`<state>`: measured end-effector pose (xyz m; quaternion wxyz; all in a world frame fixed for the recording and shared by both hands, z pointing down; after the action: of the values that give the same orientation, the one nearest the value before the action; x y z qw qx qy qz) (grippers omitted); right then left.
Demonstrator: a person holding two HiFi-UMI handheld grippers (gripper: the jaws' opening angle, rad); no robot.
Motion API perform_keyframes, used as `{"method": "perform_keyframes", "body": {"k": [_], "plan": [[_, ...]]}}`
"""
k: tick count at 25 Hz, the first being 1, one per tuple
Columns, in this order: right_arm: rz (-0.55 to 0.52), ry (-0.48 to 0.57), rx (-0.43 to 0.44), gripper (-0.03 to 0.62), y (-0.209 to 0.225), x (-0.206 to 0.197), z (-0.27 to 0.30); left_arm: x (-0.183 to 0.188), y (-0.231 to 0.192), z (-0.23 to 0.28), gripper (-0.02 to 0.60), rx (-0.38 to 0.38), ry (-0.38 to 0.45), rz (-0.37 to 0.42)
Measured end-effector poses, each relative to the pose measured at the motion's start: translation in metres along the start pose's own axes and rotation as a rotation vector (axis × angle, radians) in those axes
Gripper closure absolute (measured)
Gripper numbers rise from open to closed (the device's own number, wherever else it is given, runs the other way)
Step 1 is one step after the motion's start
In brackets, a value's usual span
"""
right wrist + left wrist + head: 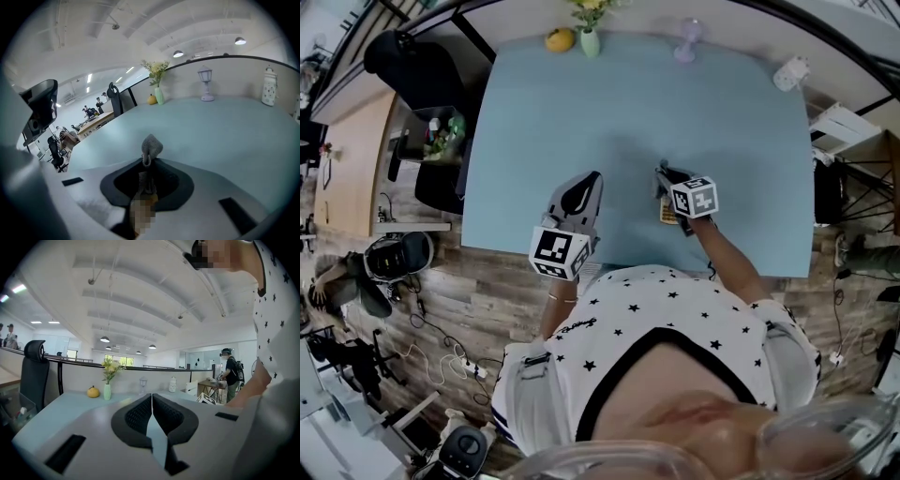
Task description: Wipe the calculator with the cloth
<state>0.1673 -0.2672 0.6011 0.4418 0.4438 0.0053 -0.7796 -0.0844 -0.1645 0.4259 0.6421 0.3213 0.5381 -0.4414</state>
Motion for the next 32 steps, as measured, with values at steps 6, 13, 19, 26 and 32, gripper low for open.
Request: {"method": "perform_keyframes", "body": {"k": [6,13,19,26,32], "plan": [[0.005,-0.003,-0.007,0.543,0.001,0.001,0.004,0.0,-0.006,-0.001,0.551,-0.004,0.004,-0.003],[0.038,0.013,-0.039,0.543,0.013,0.001,-0.007,0.003,-0.001,0.004,0.551,-0.024,0.008,-0.006],[0.077,0.037,-0.078,0.543,0.027,-0.006,-0.02,0.003,0.004,0.009,0.551,-0.049,0.002,0.0],[0.134,0.064,-0.11,0.543,0.041,-0.018,-0.039,0.005,0.015,0.016,0.551,-0.075,0.003,0.014],[0.153,0.086,-0.133,0.543,0.043,-0.023,-0.045,0.007,0.019,0.015,0.551,-0.079,0.008,0.014]]}}
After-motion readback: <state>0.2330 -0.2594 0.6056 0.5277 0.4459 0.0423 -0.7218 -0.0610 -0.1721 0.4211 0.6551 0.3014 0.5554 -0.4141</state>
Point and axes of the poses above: the fingertips, and each gripper's own axes: z forward along the fingers, y to its right, x out of its top, the point moved 10 cm from there along -z, backward along the fingers, and after that the axes turned 6 degrees about x, right-handed, at the moved point
